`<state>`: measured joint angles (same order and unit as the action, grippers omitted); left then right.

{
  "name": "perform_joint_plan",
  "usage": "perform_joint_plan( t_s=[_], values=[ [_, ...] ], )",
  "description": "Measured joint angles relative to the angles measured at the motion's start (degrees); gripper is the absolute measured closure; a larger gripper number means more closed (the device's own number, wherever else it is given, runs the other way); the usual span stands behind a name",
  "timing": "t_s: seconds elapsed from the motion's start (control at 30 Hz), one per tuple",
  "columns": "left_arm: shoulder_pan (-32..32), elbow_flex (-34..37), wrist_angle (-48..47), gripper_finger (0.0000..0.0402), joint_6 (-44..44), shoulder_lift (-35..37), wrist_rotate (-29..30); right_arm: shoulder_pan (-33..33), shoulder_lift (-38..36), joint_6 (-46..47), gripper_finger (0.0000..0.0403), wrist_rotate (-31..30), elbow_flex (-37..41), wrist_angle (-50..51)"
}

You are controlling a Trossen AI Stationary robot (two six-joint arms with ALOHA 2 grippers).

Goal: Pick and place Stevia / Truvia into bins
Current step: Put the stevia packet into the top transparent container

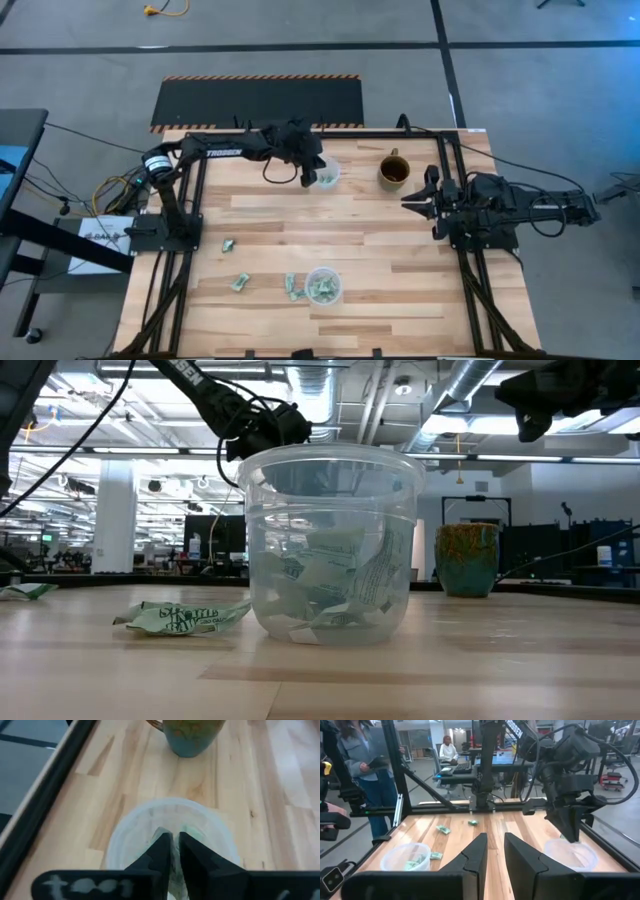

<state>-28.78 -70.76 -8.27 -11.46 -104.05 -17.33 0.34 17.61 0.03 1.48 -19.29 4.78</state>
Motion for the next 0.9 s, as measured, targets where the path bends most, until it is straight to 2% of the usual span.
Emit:
perform_joint_plan(
  t_s=[0.3,0.37,0.5,0.57,0.73,0.83,0.9],
  values=[
    [0.86,0.00,-0.24,0.0286,1.63,0.01,-0.62,0.00,0.00,0.00,0.0344,0.00,0.00,0.00],
    [0.52,0.00,-2.06,0.0275,2.72,0.50,-3.51,0.00,0.00,0.00,0.0344,0.00,0.00,-0.02],
    [-0.17,0.00,-8.57,0.0270,4.99,3.50,-14.16,0.00,0.00,-0.01,0.0344,-0.02,0.00,-0.02],
    [0.26,0.00,-14.07,0.0273,5.19,5.67,-16.37,0.00,0.00,0.00,0.0344,0.00,0.00,-0.02],
    [5.15,0.05,-29.33,0.0285,3.13,11.86,-13.26,0.00,0.00,0.00,0.0344,0.00,0.00,-0.02],
    [11.40,2.03,-32.68,0.0293,3.93,15.94,-10.87,0.00,0.02,0.00,0.0344,0.00,0.00,-0.02],
    [16.68,4.04,-33.28,0.0298,5.43,18.54,-6.40,0.00,0.00,0.00,0.0344,0.00,0.00,0.02]
  ],
)
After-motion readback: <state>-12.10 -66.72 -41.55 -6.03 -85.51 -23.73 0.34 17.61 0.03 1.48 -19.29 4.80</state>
